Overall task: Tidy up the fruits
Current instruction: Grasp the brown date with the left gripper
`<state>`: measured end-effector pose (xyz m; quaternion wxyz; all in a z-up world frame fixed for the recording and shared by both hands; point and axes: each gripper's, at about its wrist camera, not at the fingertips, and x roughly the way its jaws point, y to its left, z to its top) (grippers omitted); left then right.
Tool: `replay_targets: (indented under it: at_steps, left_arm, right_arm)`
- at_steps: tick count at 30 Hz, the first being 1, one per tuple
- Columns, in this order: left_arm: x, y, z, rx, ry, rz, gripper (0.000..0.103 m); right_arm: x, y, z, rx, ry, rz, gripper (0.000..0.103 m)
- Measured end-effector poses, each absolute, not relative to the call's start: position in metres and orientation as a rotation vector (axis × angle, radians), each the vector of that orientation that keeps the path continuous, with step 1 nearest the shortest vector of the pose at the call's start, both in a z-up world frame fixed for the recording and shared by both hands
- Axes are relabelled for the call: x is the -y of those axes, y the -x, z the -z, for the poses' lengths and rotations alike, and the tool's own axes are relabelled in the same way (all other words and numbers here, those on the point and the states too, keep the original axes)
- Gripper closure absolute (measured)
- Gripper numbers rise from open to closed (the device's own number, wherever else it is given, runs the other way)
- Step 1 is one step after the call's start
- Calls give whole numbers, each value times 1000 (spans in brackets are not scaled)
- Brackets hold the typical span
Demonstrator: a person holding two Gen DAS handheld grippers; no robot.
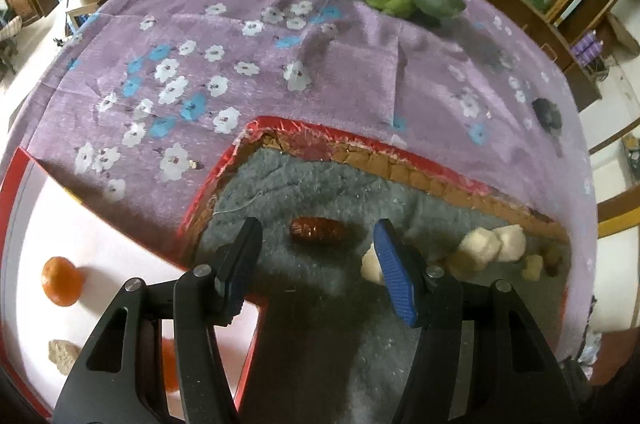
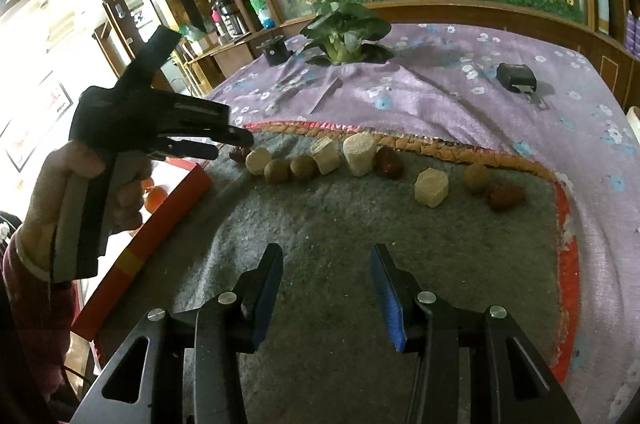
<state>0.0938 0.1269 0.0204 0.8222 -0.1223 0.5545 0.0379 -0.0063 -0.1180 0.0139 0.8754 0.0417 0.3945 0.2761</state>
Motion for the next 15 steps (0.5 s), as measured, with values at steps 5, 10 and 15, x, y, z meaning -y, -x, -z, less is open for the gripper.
replay_targets:
  at_steps: [5, 10, 15]
  left_arm:
    - [-127, -99, -15, -1185, 244, -85, 56]
    - [-123, -99, -12, -1183, 178, -94, 73]
    - [-127, -86, -28, -1142, 214, -74, 73]
  right_arm:
    - [118, 4, -12, -833, -90, -578, 59]
    - [113, 4, -11, -839, -77, -587, 59]
    - [109, 4, -15, -837, -75, -605, 59]
